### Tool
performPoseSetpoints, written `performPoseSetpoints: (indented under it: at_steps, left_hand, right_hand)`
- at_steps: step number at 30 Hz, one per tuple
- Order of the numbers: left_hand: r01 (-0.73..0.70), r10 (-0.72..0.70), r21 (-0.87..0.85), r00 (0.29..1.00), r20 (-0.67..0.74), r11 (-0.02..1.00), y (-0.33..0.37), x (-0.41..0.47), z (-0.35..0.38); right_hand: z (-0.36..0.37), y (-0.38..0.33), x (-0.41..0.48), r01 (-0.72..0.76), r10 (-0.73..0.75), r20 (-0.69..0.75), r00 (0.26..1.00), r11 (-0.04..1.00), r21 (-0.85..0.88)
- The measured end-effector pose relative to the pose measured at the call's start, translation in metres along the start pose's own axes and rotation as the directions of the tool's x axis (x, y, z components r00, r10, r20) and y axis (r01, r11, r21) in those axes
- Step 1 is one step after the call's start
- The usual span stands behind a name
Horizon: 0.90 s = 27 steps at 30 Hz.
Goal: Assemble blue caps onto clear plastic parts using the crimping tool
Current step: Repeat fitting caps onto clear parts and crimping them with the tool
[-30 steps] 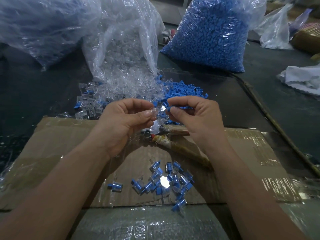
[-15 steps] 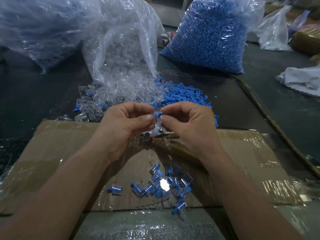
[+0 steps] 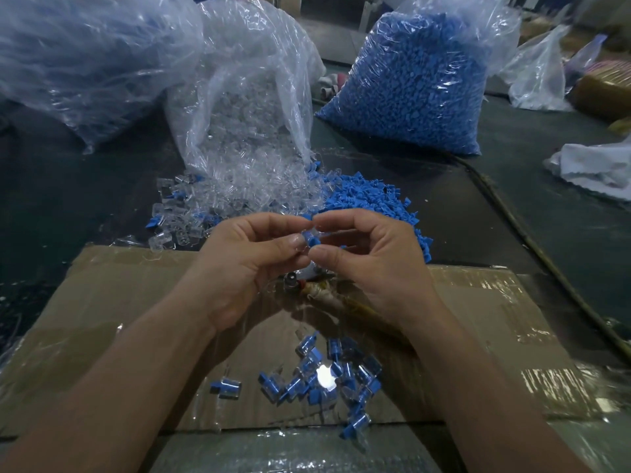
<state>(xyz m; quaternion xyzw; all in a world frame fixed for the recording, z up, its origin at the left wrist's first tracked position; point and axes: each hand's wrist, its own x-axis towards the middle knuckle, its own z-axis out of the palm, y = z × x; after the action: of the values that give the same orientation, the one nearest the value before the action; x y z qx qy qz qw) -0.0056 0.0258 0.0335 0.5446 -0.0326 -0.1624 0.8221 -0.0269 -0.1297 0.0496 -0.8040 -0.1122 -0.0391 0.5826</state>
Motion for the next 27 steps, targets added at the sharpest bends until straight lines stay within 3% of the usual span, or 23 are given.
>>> performPoseSetpoints:
  at_steps: [3, 8, 13, 19, 27]
  left_hand:
    - [0.010, -0.010, -0.015, 1.000, 0.015, 1.000, 0.0000, -0.0005, 0.0017]
    - [-0.003, 0.003, 0.017, 1.000, 0.023, 1.000, 0.0002, -0.0012, 0.0022]
    - [-0.046, 0.043, 0.081, 0.998, 0.041, 0.996, 0.0042, -0.0033, -0.0010]
    - [-0.125, 0.119, 0.291, 0.992, 0.037, 0.949, 0.0036, -0.0076, 0.0050]
    - [-0.115, 0.106, 0.328, 0.993, 0.046, 0.938, 0.0031, -0.0073, 0.0057]
  right_hand:
    - [-0.0009, -0.0013, -0.0005, -0.048, 0.040, 0.063, 0.997, 0.990, 0.132]
    - [-0.0015, -0.0018, -0.0008, -0.065, 0.049, 0.084, 0.995, 0.978, 0.199]
    - [-0.0012, 0.0013, 0.0002, -0.030, 0.028, 0.020, 0.999, 0.994, 0.105]
    - [-0.0016, 0.0038, 0.0006, -0.024, 0.021, 0.042, 0.999, 0.998, 0.063]
    - [-0.0048, 0.0061, 0.0010, -0.022, 0.018, 0.107, 0.994, 0.999, 0.031]
